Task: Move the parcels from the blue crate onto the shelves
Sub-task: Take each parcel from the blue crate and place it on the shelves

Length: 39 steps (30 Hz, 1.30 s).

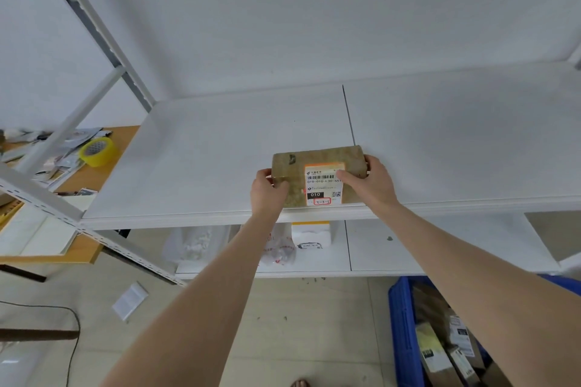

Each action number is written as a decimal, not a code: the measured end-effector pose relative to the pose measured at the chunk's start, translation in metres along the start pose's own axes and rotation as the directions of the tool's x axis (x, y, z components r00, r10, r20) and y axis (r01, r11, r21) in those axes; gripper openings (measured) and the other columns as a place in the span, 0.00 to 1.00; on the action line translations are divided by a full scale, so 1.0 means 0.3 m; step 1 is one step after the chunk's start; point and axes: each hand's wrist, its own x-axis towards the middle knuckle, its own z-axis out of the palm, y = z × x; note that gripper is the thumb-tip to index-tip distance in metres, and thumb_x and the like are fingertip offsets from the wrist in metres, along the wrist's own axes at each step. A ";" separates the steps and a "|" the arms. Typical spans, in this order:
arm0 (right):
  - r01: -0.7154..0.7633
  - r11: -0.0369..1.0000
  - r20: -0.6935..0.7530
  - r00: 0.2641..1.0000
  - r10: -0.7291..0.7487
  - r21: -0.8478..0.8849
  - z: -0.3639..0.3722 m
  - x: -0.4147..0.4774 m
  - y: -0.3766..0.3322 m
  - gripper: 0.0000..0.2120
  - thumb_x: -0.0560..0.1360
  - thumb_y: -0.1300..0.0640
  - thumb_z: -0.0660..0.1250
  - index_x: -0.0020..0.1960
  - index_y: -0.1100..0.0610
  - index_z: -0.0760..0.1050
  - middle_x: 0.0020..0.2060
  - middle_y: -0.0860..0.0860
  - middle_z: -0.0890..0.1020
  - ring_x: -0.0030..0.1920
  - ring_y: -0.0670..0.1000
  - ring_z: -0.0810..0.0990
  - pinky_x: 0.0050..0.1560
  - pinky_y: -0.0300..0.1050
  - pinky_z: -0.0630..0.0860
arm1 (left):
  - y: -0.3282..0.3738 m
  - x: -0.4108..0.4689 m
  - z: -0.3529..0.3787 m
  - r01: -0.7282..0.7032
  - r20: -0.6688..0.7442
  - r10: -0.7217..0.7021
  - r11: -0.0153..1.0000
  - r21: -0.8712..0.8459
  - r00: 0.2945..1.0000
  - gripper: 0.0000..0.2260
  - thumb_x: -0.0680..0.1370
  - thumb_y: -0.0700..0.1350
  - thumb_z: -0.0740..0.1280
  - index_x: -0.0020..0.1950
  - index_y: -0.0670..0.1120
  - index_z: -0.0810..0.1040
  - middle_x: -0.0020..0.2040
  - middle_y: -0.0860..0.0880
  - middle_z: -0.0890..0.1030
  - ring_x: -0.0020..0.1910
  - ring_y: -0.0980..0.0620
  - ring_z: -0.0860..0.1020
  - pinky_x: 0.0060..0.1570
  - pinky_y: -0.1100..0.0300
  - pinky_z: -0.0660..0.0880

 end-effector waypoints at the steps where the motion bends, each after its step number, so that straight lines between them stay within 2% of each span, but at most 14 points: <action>1: 0.011 0.999 -0.003 1.000 -0.011 -0.037 -0.003 -0.010 -0.001 0.37 0.63 0.41 0.75 0.68 0.53 0.68 0.58 0.50 0.76 0.55 0.49 0.78 0.58 0.51 0.76 | -0.005 -0.001 0.000 -0.004 0.000 0.004 1.000 0.023 1.000 0.20 0.76 0.39 0.64 0.67 0.44 0.68 0.59 0.46 0.77 0.48 0.50 0.76 0.48 0.56 0.75; 6: 0.051 0.966 -0.033 0.998 -0.061 -0.252 -0.020 -0.033 -0.001 0.40 0.69 0.47 0.75 0.73 0.55 0.60 0.66 0.53 0.69 0.62 0.54 0.74 0.59 0.51 0.73 | -0.001 -0.023 -0.005 -0.095 0.020 0.093 0.977 0.192 0.995 0.27 0.75 0.41 0.68 0.72 0.45 0.62 0.67 0.46 0.68 0.47 0.52 0.72 0.47 0.60 0.70; 9: 0.136 0.897 -0.075 0.980 -0.184 -0.421 -0.028 -0.051 -0.004 0.41 0.69 0.46 0.74 0.74 0.55 0.59 0.68 0.54 0.65 0.67 0.56 0.67 0.61 0.52 0.71 | 0.005 -0.050 -0.016 -0.218 -0.015 0.235 0.920 0.326 0.972 0.32 0.74 0.43 0.69 0.75 0.45 0.59 0.70 0.46 0.62 0.60 0.48 0.71 0.54 0.56 0.72; 10: 0.191 0.848 -0.075 0.962 -0.261 -0.494 -0.032 -0.056 -0.008 0.39 0.69 0.46 0.74 0.74 0.56 0.60 0.68 0.54 0.65 0.67 0.56 0.65 0.61 0.51 0.70 | 0.008 -0.055 -0.019 -0.297 -0.016 0.331 0.866 0.403 0.943 0.32 0.73 0.42 0.69 0.74 0.44 0.60 0.70 0.46 0.63 0.64 0.47 0.68 0.57 0.54 0.72; 12: 0.335 0.715 -0.008 0.903 -0.430 -0.613 -0.038 -0.062 -0.024 0.32 0.71 0.50 0.73 0.71 0.57 0.65 0.67 0.54 0.67 0.67 0.56 0.65 0.61 0.50 0.71 | 0.019 -0.056 -0.022 -0.447 0.043 0.503 0.723 0.527 0.863 0.29 0.72 0.40 0.67 0.73 0.44 0.64 0.69 0.46 0.66 0.66 0.47 0.67 0.59 0.54 0.72; 15: 0.537 0.519 0.181 0.790 -0.586 -0.665 -0.028 -0.065 -0.049 0.21 0.72 0.61 0.70 0.64 0.60 0.73 0.63 0.55 0.73 0.65 0.57 0.69 0.57 0.53 0.75 | 0.043 -0.056 -0.011 -0.585 0.209 0.608 0.523 0.620 0.766 0.21 0.74 0.38 0.64 0.68 0.45 0.72 0.66 0.48 0.72 0.64 0.47 0.70 0.52 0.55 0.74; 17: 0.567 0.428 0.268 0.770 -0.580 -0.704 -0.013 -0.063 -0.056 0.20 0.72 0.65 0.67 0.64 0.60 0.74 0.64 0.53 0.73 0.65 0.56 0.69 0.56 0.50 0.75 | 0.053 -0.053 0.000 -0.591 0.266 0.602 0.439 0.677 0.753 0.19 0.77 0.39 0.63 0.67 0.46 0.73 0.65 0.49 0.73 0.64 0.48 0.71 0.50 0.55 0.75; 19: 0.532 0.381 0.304 0.802 -0.515 -0.756 -0.002 -0.062 -0.061 0.22 0.74 0.65 0.64 0.67 0.57 0.71 0.66 0.50 0.71 0.67 0.53 0.67 0.54 0.45 0.72 | 0.056 -0.044 0.010 -0.545 0.292 0.550 0.380 0.747 0.782 0.18 0.78 0.40 0.62 0.68 0.48 0.70 0.66 0.51 0.71 0.65 0.51 0.70 0.47 0.57 0.74; 23: 0.474 0.371 0.300 0.848 -0.436 -0.799 0.000 -0.060 -0.067 0.23 0.75 0.66 0.63 0.68 0.54 0.69 0.65 0.48 0.72 0.66 0.51 0.67 0.50 0.46 0.75 | 0.065 -0.033 0.016 -0.515 0.297 0.536 0.320 0.795 0.791 0.16 0.79 0.40 0.61 0.65 0.51 0.73 0.67 0.54 0.72 0.64 0.52 0.71 0.46 0.59 0.73; 30: 0.443 0.384 0.271 0.864 -0.425 -0.810 0.015 -0.054 -0.072 0.20 0.76 0.64 0.63 0.66 0.51 0.70 0.62 0.47 0.74 0.63 0.51 0.70 0.48 0.46 0.76 | 0.072 -0.026 0.019 -0.516 0.290 0.562 0.299 0.802 0.775 0.14 0.80 0.40 0.61 0.64 0.51 0.75 0.64 0.53 0.76 0.58 0.50 0.76 0.44 0.60 0.71; 35: 0.438 0.397 0.261 0.867 -0.426 -0.807 0.017 -0.051 -0.074 0.20 0.76 0.63 0.64 0.66 0.51 0.71 0.62 0.47 0.75 0.61 0.52 0.71 0.45 0.46 0.76 | 0.093 -0.025 0.016 -0.502 0.301 0.560 0.246 0.829 0.772 0.11 0.79 0.39 0.60 0.57 0.50 0.76 0.54 0.53 0.79 0.50 0.49 0.79 0.37 0.61 0.67; 39: 0.434 0.393 0.257 0.867 -0.428 -0.811 0.022 -0.042 -0.076 0.20 0.76 0.63 0.64 0.66 0.51 0.71 0.61 0.47 0.75 0.61 0.51 0.72 0.44 0.45 0.75 | 0.111 -0.023 0.018 -0.482 0.305 0.549 0.212 0.850 0.778 0.10 0.80 0.38 0.58 0.55 0.49 0.77 0.50 0.51 0.80 0.47 0.47 0.80 0.35 0.60 0.66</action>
